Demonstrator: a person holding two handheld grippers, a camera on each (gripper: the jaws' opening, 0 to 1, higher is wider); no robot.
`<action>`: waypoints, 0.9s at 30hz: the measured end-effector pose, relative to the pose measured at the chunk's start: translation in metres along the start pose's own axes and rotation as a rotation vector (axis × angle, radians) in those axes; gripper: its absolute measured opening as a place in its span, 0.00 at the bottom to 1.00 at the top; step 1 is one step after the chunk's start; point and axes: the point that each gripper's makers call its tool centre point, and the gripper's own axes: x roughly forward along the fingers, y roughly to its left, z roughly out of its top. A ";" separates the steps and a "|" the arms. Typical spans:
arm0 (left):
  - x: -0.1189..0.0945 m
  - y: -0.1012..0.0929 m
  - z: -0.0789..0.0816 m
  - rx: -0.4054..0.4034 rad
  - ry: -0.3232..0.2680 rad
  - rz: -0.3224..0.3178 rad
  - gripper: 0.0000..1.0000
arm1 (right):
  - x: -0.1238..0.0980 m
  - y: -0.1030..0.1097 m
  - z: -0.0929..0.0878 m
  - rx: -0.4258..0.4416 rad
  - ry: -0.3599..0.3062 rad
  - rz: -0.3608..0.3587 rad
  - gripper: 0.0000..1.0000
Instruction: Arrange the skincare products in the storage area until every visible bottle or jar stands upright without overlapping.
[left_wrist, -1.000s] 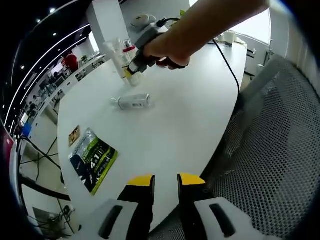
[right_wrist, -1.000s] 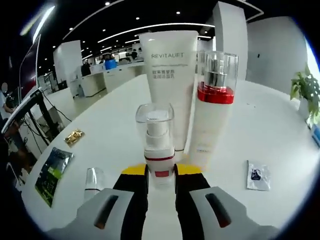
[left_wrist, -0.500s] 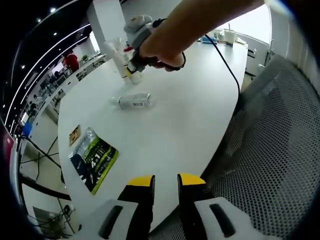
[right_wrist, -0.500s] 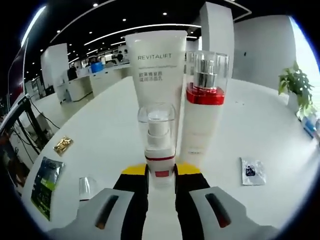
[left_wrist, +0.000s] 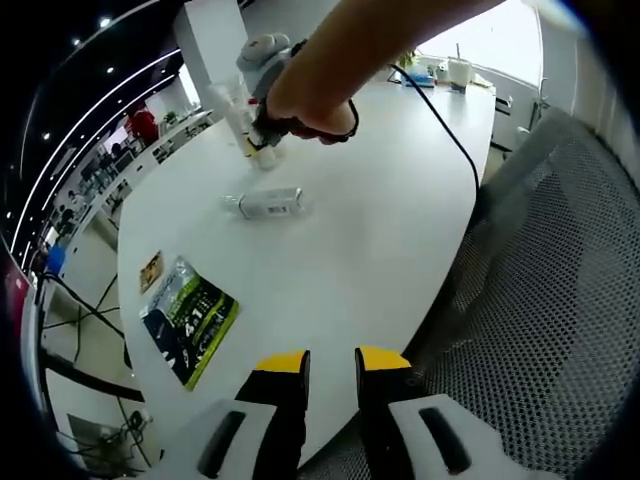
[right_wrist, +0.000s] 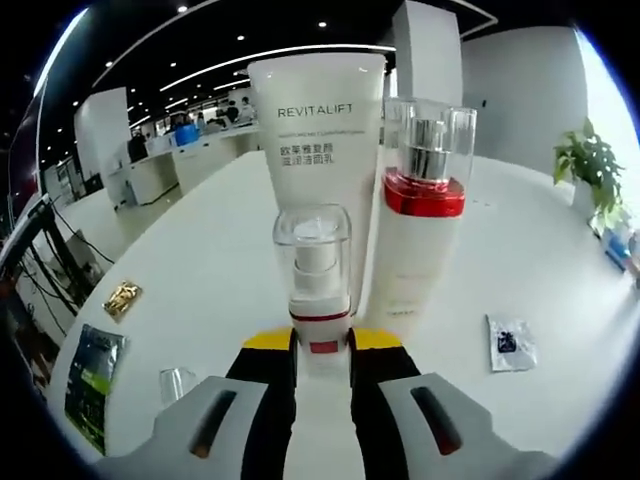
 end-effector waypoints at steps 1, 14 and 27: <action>0.000 0.000 0.000 -0.001 0.000 -0.001 0.19 | 0.000 0.001 0.000 0.006 0.002 0.001 0.18; 0.000 0.000 0.000 -0.001 0.001 -0.001 0.19 | -0.004 0.002 -0.006 0.043 0.006 0.018 0.26; -0.001 -0.001 0.002 0.006 -0.010 -0.002 0.19 | -0.057 0.062 -0.041 -0.159 0.041 0.313 0.51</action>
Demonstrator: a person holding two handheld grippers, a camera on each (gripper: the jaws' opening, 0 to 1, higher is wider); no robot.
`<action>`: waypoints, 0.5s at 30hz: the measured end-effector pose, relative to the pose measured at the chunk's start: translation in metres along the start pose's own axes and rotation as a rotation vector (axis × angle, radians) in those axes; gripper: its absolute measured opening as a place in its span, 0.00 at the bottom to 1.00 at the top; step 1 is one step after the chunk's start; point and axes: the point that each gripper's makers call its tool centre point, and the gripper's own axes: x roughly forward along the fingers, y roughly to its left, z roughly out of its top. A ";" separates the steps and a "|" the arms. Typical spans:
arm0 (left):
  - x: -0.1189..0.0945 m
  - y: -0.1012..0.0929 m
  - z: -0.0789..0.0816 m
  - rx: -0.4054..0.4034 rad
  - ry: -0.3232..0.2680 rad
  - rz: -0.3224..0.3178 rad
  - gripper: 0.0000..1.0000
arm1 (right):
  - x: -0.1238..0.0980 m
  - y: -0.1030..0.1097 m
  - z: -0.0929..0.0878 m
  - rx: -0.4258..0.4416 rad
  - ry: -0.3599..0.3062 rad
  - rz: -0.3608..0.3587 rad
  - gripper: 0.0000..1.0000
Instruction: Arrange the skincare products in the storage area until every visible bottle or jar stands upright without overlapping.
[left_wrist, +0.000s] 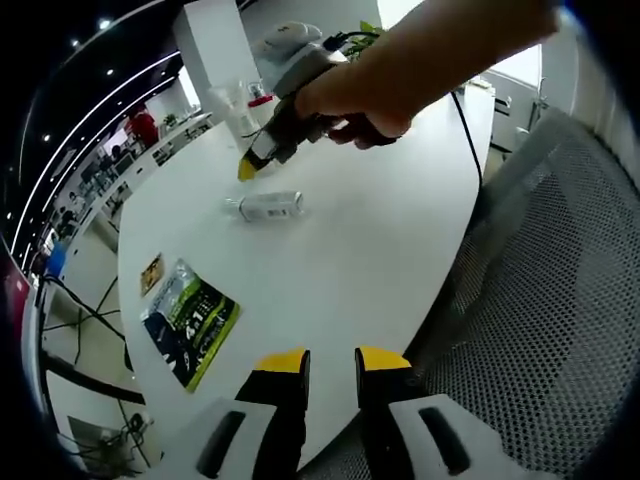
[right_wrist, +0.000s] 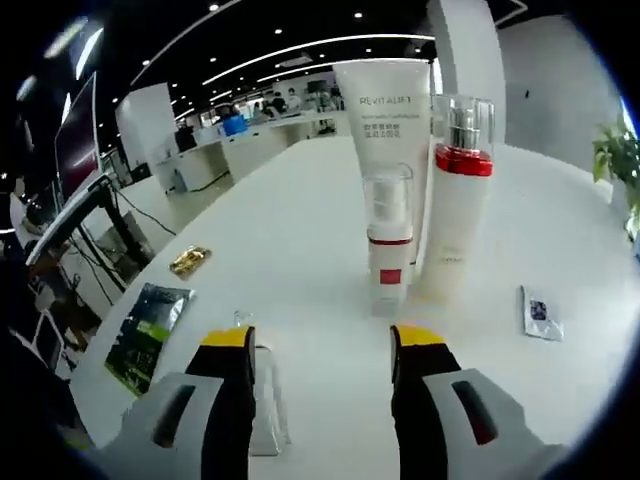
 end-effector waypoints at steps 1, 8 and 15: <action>0.000 0.000 0.000 0.002 -0.002 -0.001 0.19 | -0.002 0.006 -0.001 -0.028 0.003 0.013 0.49; -0.001 0.000 0.001 0.005 -0.007 0.005 0.19 | -0.003 0.035 -0.034 -0.132 0.151 0.111 0.38; -0.001 0.001 0.003 0.011 -0.014 0.009 0.19 | -0.002 0.041 -0.047 -0.150 0.211 0.128 0.30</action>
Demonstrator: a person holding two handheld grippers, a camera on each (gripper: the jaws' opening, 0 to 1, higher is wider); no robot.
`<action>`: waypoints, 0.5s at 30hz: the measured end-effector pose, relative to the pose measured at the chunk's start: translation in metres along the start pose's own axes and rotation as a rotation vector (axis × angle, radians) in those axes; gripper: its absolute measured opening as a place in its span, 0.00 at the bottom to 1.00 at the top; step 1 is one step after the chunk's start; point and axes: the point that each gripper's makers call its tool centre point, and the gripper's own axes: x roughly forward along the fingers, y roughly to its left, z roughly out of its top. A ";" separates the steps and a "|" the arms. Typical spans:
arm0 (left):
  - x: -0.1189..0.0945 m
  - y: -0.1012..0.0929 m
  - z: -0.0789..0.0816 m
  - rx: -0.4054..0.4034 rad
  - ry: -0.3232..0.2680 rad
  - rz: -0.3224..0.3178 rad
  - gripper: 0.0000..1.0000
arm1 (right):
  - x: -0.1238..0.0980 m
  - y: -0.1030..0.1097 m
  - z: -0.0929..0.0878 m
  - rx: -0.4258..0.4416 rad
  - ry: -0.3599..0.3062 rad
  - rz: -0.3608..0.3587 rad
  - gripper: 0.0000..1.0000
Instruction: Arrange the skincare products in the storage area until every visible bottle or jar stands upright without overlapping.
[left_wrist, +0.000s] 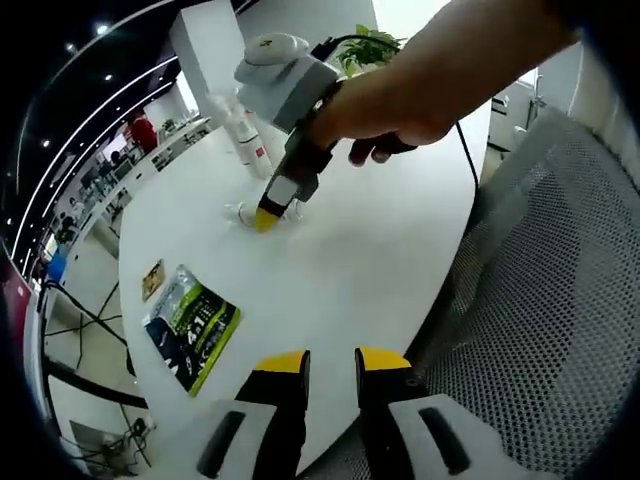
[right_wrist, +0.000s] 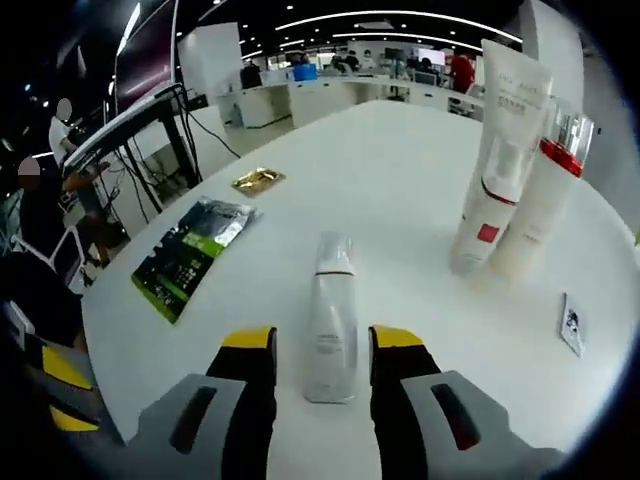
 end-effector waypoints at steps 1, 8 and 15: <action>0.000 0.001 0.000 -0.002 -0.001 0.003 0.19 | 0.000 -0.001 -0.002 -0.024 0.016 -0.004 0.28; -0.001 0.003 0.001 -0.007 -0.007 0.015 0.19 | -0.002 -0.009 -0.011 -0.080 0.071 -0.035 0.19; -0.003 0.007 0.004 -0.001 -0.016 0.031 0.19 | -0.014 -0.005 -0.005 -0.068 0.055 0.005 0.18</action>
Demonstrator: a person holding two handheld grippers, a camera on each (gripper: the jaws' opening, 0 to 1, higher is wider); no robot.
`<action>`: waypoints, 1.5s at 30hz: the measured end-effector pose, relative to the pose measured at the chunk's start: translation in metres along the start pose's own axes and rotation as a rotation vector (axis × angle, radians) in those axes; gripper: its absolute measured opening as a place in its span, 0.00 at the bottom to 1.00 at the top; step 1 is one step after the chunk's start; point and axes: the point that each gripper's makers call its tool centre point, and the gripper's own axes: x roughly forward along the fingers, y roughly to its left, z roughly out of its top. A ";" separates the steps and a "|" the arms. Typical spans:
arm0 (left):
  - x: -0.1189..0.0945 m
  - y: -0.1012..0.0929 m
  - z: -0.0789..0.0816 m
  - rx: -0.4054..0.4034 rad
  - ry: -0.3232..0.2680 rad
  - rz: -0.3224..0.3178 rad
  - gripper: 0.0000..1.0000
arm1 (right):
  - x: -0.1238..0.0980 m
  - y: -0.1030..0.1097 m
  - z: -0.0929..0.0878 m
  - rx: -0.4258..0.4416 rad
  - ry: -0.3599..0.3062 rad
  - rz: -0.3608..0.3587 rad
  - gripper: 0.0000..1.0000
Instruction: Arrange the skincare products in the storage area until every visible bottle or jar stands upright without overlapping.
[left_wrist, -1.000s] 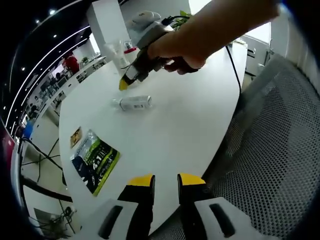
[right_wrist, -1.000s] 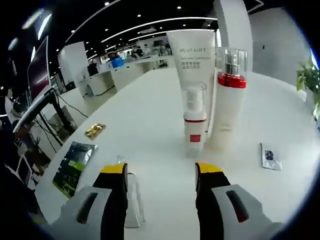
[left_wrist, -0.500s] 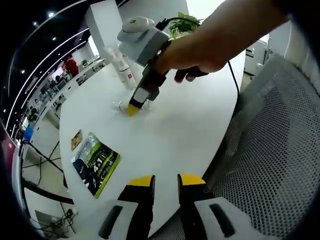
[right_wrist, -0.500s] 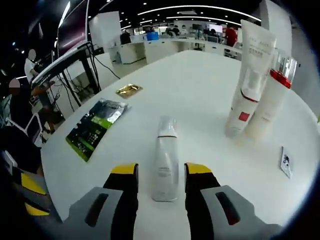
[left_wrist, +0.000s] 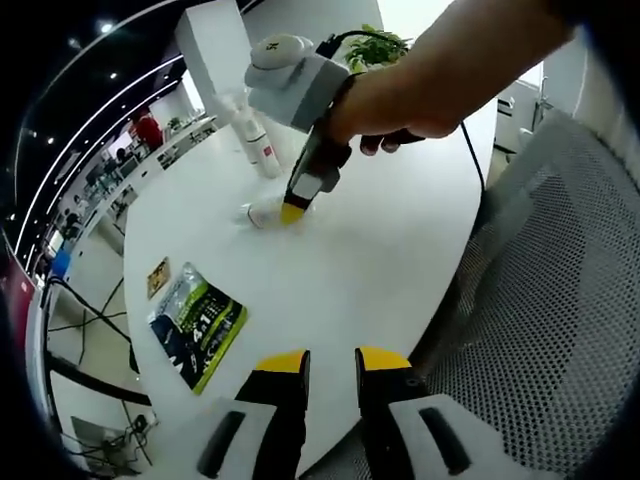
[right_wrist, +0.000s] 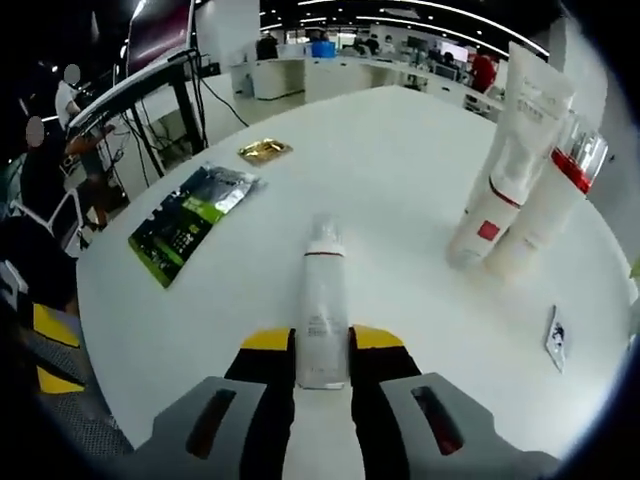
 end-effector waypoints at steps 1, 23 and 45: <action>-0.001 0.001 0.002 0.000 -0.014 0.006 0.19 | -0.002 0.002 0.001 0.021 -0.004 0.014 0.18; 0.001 -0.003 0.003 -0.028 -0.006 -0.022 0.18 | -0.142 0.006 0.005 0.298 -0.347 0.175 0.17; -0.053 -0.037 0.134 -0.866 -0.595 -0.274 0.20 | -0.209 0.060 -0.004 0.446 -0.530 0.575 0.18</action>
